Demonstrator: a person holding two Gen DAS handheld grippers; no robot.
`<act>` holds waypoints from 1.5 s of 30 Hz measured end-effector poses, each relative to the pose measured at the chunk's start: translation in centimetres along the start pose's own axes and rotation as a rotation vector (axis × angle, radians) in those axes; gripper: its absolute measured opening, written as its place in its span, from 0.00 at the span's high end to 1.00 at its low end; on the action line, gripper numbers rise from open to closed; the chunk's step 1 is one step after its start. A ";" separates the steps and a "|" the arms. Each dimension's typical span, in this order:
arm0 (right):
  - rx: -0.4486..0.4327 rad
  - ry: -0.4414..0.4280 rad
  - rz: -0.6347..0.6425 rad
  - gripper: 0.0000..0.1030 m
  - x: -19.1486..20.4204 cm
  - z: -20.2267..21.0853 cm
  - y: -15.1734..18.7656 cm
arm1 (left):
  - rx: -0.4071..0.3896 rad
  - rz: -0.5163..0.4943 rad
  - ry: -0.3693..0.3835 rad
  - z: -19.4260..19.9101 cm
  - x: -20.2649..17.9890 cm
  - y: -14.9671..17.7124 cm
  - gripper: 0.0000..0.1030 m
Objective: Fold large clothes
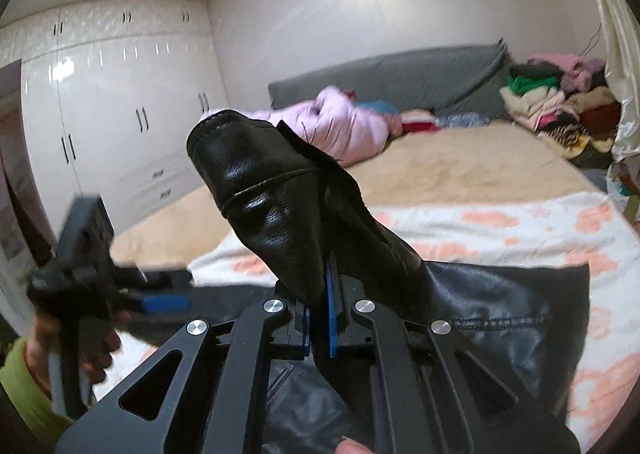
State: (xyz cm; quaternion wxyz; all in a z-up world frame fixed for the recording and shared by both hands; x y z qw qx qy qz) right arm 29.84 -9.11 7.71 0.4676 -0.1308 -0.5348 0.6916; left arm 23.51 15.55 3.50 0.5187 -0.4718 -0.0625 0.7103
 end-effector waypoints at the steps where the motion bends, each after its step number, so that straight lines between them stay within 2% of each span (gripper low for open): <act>1: 0.018 -0.001 0.006 0.95 0.0 -0.5 0.6 | -0.007 0.008 0.010 0.3 0.3 0.0 0.08; 7: 0.145 0.016 0.057 0.95 3.3 -4.9 4.9 | -0.022 0.026 0.075 1.0 1.8 0.5 0.08; 12: 0.242 0.046 0.095 0.94 4.4 -7.8 9.0 | 0.020 0.049 0.138 -0.8 2.7 1.6 0.08; 15: 0.292 0.051 0.112 0.88 4.9 -8.7 10.9 | 0.053 0.075 0.159 -2.1 3.5 2.2 0.08; 17: 0.339 0.050 0.128 0.75 5.0 -9.5 12.0 | 0.076 0.090 0.144 -2.7 4.0 2.5 0.08; 19: 0.383 0.042 0.127 0.19 5.1 -9.5 12.7 | 0.102 0.100 0.125 -3.5 4.7 3.0 0.08; 20: 0.405 0.053 0.119 0.16 5.0 -9.3 13.3 | 0.117 0.107 0.110 -4.0 5.1 3.2 0.08; 23: 0.388 -0.012 0.088 0.13 4.7 -7.2 13.5 | 0.160 0.112 0.051 -5.2 5.9 3.9 0.08; 27: 0.320 -0.002 0.032 0.15 2.6 -3.9 12.5 | 0.182 0.091 -0.027 -6.7 6.2 4.1 0.10; 28: 0.302 0.006 0.011 0.26 1.7 -3.1 12.1 | 0.194 0.081 -0.049 -7.2 6.1 4.3 0.17; 29: 0.292 0.013 -0.004 0.32 1.1 -2.6 11.8 | 0.201 0.072 -0.062 -7.4 6.0 4.4 0.37; 30: 0.282 0.033 -0.019 0.41 0.3 -2.0 11.5 | 0.207 0.051 -0.085 -7.8 5.7 4.6 0.49; 31: 0.274 0.052 -0.025 0.48 -0.3 -1.7 11.2 | 0.212 0.029 -0.105 -8.1 5.5 4.8 0.68; 32: 0.259 0.080 -0.029 0.53 -1.3 -1.1 10.9 | 0.215 -0.006 -0.130 -8.1 5.1 5.0 0.82; 34: 0.235 0.141 -0.045 0.67 -3.3 0.2 10.0 | 0.211 -0.050 -0.102 -7.4 3.8 5.2 0.94; 38: 0.167 0.253 -0.119 0.70 -8.0 2.6 7.8 | 0.125 -0.158 0.015 -3.6 -0.6 3.6 0.98; 40: 0.136 0.307 -0.145 0.71 -10.4 3.0 6.6 | 0.066 -0.217 0.043 -2.1 -2.4 2.2 0.98; 42: 0.132 0.369 -0.166 0.74 -12.8 2.7 5.5 | 0.017 -0.276 0.028 -1.5 -3.4 1.0 0.98; 45: 0.153 0.428 -0.177 0.74 -15.3 1.3 4.7 | 0.000 -0.300 -0.024 -2.4 -2.0 0.6 0.98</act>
Point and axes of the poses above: each gripper's, at about its wrist camera, not at the fingertips, and z roughly against the way its jaws point, x to its left, y to its underside, the point moved 3 cm from there along -z, roughly the way its jaws point, and after that the axes turned 5 degrees about -z, right-handed, at the moved point
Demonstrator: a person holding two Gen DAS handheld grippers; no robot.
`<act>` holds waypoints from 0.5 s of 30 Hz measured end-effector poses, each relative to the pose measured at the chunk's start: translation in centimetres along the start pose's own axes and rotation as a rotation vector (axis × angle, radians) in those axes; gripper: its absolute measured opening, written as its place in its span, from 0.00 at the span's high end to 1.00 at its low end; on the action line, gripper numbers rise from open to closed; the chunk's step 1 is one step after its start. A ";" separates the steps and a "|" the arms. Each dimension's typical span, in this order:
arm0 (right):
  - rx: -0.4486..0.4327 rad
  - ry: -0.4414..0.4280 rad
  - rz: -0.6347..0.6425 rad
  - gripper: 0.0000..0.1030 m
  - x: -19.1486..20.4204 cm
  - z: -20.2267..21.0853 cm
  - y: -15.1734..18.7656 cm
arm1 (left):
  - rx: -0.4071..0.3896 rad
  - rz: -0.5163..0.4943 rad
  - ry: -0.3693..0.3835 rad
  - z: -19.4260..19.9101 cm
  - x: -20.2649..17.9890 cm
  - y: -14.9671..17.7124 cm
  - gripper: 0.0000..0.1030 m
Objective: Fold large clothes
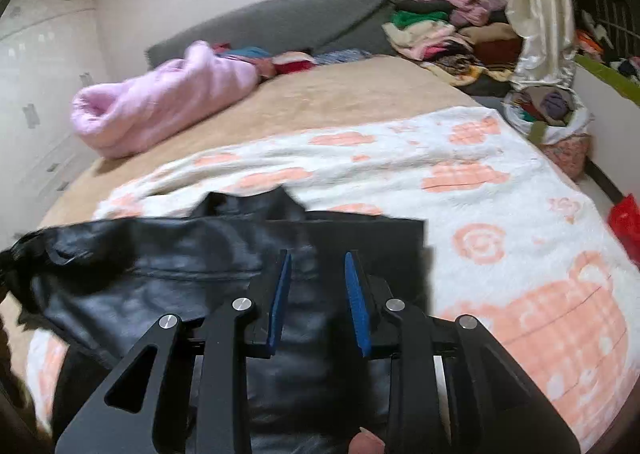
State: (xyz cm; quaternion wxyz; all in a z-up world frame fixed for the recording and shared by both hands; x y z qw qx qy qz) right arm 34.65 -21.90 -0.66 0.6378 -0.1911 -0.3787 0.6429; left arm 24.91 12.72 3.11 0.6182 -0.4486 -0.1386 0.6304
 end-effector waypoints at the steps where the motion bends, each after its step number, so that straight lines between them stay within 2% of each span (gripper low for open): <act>1: 0.020 0.005 -0.003 0.74 -0.4 -1.0 -0.2 | 0.010 -0.012 -0.043 -0.7 0.8 0.4 0.98; 2: 0.047 0.013 -0.018 0.74 -0.8 -2.2 -0.4 | 0.040 -0.008 -0.081 -1.7 1.9 1.1 0.98; 4: 0.100 0.015 -0.051 0.74 -1.7 -4.2 -0.3 | 0.117 0.044 -0.109 -3.4 4.0 2.5 0.98; 8: 0.176 0.069 -0.053 0.77 -3.1 -8.0 0.6 | 0.185 0.063 -0.162 -4.9 6.1 4.4 0.98; 9: 0.191 0.092 -0.052 0.77 -3.4 -8.7 0.9 | 0.195 0.077 -0.162 -5.2 6.1 4.4 0.98; 12: 0.236 0.158 -0.070 0.91 -4.8 -10.9 1.8 | 0.235 0.104 -0.159 -6.1 7.0 5.3 0.97; 15: 0.255 0.135 -0.122 0.92 -5.9 -11.6 2.2 | 0.248 0.134 -0.143 -7.0 7.7 6.0 0.96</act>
Point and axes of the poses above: each gripper's, at about its wrist camera, not at the fingertips, and z roughly against the way its jaws point, x to its left, y to its underside, the point moved 3 cm from there along -z, roughly the way its jaws point, and after that the axes turned 5 degrees about -z, right-handed, at the moved point
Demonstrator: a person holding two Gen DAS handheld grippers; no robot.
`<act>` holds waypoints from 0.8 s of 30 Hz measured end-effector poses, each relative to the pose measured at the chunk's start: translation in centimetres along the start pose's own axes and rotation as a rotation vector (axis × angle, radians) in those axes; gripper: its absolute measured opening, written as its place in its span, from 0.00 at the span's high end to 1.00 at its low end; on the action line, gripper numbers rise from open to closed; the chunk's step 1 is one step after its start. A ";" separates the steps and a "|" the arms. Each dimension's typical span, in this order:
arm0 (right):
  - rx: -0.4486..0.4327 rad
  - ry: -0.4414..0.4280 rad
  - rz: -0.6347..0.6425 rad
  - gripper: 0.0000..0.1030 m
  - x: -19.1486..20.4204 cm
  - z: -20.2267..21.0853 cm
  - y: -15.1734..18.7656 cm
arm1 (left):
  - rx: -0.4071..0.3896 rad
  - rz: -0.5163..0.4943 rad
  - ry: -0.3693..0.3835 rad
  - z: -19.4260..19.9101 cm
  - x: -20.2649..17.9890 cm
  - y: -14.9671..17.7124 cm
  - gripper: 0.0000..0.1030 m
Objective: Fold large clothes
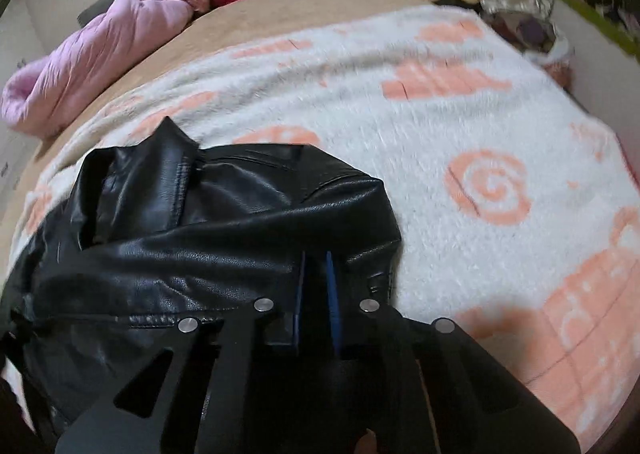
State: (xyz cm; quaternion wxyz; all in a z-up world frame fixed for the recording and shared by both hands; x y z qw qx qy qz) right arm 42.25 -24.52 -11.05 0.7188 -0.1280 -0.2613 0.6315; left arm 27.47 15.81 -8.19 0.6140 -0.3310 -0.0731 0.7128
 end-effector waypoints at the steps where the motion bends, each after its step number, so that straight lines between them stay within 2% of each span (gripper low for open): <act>1: 0.002 -0.001 0.002 0.92 0.1 0.2 -0.1 | 0.000 0.008 0.008 0.0 0.1 -0.1 0.96; 2: 0.000 -0.003 0.008 0.90 0.3 0.8 -0.1 | -0.002 0.011 0.020 0.2 0.2 -0.2 0.95; 3: -0.012 -0.020 0.011 0.82 0.5 1.8 0.0 | -0.006 0.016 0.031 0.5 0.2 -0.3 0.94; 4: -0.030 -0.046 0.015 0.66 0.8 2.8 0.1 | -0.014 0.024 0.044 1.0 0.2 -0.4 0.91; 5: -0.057 -0.083 0.031 0.58 1.3 4.3 0.4 | -0.026 0.031 0.056 1.7 0.1 -0.5 0.81; 6: -0.075 -0.107 0.060 0.46 1.9 5.7 0.9 | -0.046 0.017 0.033 2.7 -0.1 -0.6 0.74; 7: -0.084 -0.116 0.105 0.45 2.7 6.8 1.8 | -0.063 -0.007 -0.010 3.5 -0.5 -0.6 0.63; 8: -0.087 -0.117 0.135 0.45 3.4 7.5 2.3 | -0.088 -0.046 -0.078 4.9 -1.0 -0.6 0.55; 11: -0.092 -0.120 0.232 0.39 5.2 9.3 5.2 | -0.162 -0.134 -0.177 8.1 -2.7 -0.1 0.49; 13: -0.076 -0.096 0.264 0.39 5.7 9.6 7.1 | -0.171 -0.169 -0.179 8.9 -4.1 0.5 0.48; 17: -0.015 -0.065 0.263 0.37 5.5 8.7 9.7 | -0.095 -0.204 -0.170 7.0 -6.1 2.4 0.48; 20: 0.022 -0.037 0.242 0.35 5.0 7.2 10.8 | 0.018 -0.191 -0.232 3.0 -5.0 3.8 0.48; 21: 0.021 -0.035 0.235 0.35 5.0 7.0 10.9 | 0.034 -0.178 -0.244 2.3 -4.5 4.1 0.48; 24: 0.008 -0.019 0.245 0.35 5.4 7.1 11.0 | 0.018 -0.158 -0.229 2.3 -3.9 4.0 0.48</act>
Point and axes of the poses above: each gripper's, at about its wrist camera, not at the fingertips, and z roughly against the way its jaws point, x to its left, y to its underside, the point moved 3 cm from there along -z, roughly the way its jaws point, and after that the axes turned 5 degrees about -z, right-handed, at the moved point
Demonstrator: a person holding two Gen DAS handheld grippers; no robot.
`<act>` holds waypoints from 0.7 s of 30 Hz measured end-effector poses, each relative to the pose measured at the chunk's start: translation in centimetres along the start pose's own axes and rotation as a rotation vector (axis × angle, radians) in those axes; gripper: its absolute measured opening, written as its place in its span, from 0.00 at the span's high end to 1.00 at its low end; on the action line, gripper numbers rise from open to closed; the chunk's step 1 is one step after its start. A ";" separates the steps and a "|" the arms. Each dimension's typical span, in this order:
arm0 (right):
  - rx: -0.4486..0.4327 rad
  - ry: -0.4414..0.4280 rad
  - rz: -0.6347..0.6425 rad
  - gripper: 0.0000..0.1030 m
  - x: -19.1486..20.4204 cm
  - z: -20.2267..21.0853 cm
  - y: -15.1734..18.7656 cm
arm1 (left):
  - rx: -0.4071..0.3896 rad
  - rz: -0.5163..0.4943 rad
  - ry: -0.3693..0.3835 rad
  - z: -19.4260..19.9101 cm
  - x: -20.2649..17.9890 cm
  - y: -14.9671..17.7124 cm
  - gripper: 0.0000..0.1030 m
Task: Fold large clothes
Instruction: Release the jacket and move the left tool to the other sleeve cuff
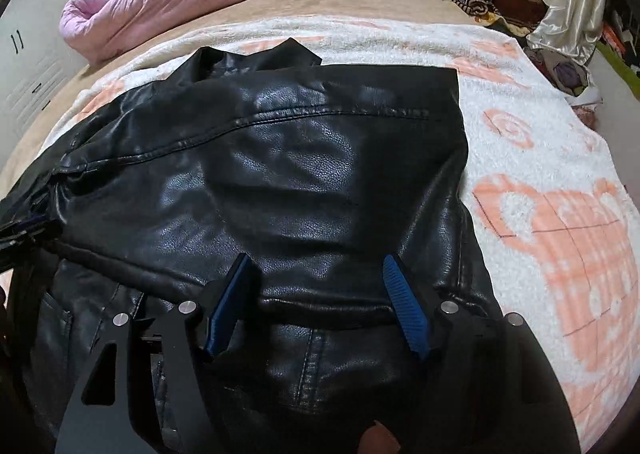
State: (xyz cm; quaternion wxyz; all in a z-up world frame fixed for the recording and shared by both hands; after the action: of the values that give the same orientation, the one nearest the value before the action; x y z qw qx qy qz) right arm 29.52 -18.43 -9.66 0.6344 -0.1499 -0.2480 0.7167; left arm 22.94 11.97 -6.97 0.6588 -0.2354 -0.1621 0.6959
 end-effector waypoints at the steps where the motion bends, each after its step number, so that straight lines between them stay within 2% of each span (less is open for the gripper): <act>1: -0.019 -0.002 0.001 0.31 0.2 0.7 -0.1 | -0.011 0.005 0.007 0.6 0.1 -0.2 0.47; 2: -0.035 -0.021 -0.005 0.29 0.4 1.3 -0.3 | -0.031 0.007 0.012 1.3 0.2 -0.3 0.41; 4: -0.054 -0.057 -0.021 0.17 0.7 2.2 -0.4 | -0.067 0.012 0.009 2.8 0.3 -0.5 0.31; 7: -0.085 -0.088 -0.012 0.11 1.7 3.8 -0.4 | -0.095 0.016 -0.004 4.3 0.6 -0.5 0.25; 8: -0.094 -0.097 -0.001 0.08 2.3 4.4 -0.4 | -0.100 0.022 -0.011 4.7 0.9 -0.4 0.15; 9: -0.101 -0.096 0.005 0.06 2.7 4.7 -0.4 | -0.102 0.028 -0.016 5.1 0.9 -0.3 0.09; 21: -0.189 -0.145 0.089 0.04 8.4 8.8 -0.9 | -0.141 0.074 -0.082 8.0 3.0 0.7 0.09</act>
State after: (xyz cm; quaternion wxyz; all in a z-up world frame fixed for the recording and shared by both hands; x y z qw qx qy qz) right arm 24.40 -11.58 -1.01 0.5655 -0.1679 -0.3528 0.7264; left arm 17.93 15.62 -1.02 0.6074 -0.2583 -0.2285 0.7156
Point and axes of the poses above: each gripper's, at about its wrist camera, not at the fingertips, and z roughly against the way its jaws point, x to its left, y to its underside, the point moved 3 cm from there along -z, roughly the way its jaws point, and after that the axes turned 5 degrees about -z, right-handed, at the moved point
